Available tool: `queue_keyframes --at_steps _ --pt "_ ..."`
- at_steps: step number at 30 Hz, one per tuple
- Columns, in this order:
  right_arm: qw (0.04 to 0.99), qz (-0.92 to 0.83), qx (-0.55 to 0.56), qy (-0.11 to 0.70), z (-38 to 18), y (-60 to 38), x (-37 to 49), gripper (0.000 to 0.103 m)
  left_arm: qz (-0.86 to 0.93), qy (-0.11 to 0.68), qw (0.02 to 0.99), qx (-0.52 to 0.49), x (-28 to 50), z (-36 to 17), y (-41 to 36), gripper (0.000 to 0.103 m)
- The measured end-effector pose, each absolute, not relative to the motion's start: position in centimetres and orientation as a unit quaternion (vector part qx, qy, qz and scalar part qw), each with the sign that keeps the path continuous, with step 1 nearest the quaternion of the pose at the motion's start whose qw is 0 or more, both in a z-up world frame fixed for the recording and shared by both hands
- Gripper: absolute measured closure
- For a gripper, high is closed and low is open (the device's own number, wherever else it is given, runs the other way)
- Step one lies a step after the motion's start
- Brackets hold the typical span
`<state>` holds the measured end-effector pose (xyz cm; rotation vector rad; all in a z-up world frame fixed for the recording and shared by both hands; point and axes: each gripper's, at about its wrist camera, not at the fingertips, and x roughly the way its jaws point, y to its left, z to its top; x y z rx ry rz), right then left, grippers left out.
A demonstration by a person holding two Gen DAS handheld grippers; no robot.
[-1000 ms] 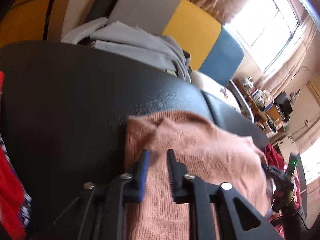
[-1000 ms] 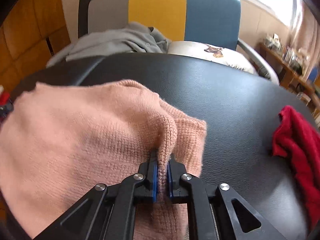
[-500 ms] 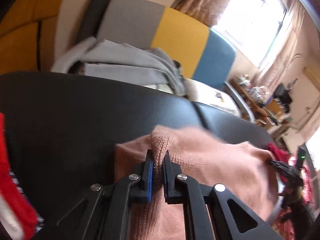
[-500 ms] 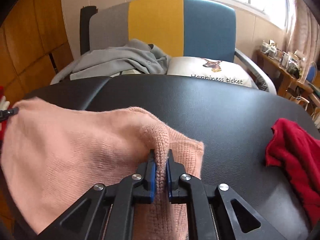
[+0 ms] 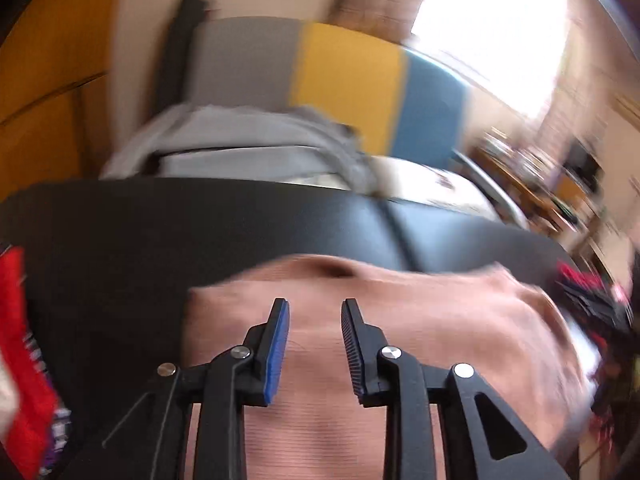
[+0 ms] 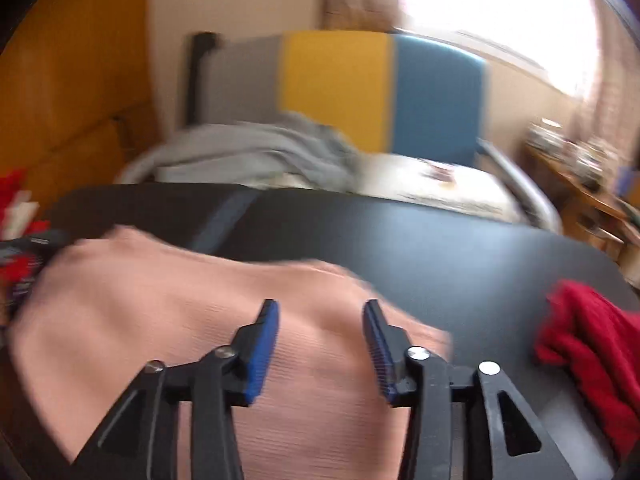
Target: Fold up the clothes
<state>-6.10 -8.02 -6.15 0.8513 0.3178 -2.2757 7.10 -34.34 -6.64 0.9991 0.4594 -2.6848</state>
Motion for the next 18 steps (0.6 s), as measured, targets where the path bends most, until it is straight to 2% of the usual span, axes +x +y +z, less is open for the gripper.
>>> queue_keyframes --at_steps 4,7,12,18 --pt "0.401 -0.831 0.357 0.144 -8.2 -13.2 -4.0 0.051 -0.918 0.107 0.055 0.377 4.1 -8.3 -28.6 0.076" --pt "0.378 -0.824 0.389 0.161 -11.4 -14.0 -3.8 0.050 -0.901 0.138 0.039 0.410 4.6 -11.9 -27.6 0.076" --pt "0.408 -0.825 0.379 0.090 -13.1 -9.5 -1.7 0.048 -0.908 0.207 0.019 0.363 9.0 -13.7 -27.7 0.078" --pt "0.418 -0.825 0.370 0.090 -13.0 -7.8 1.1 0.041 -0.910 0.212 0.041 0.353 10.9 -14.1 -26.4 0.078"
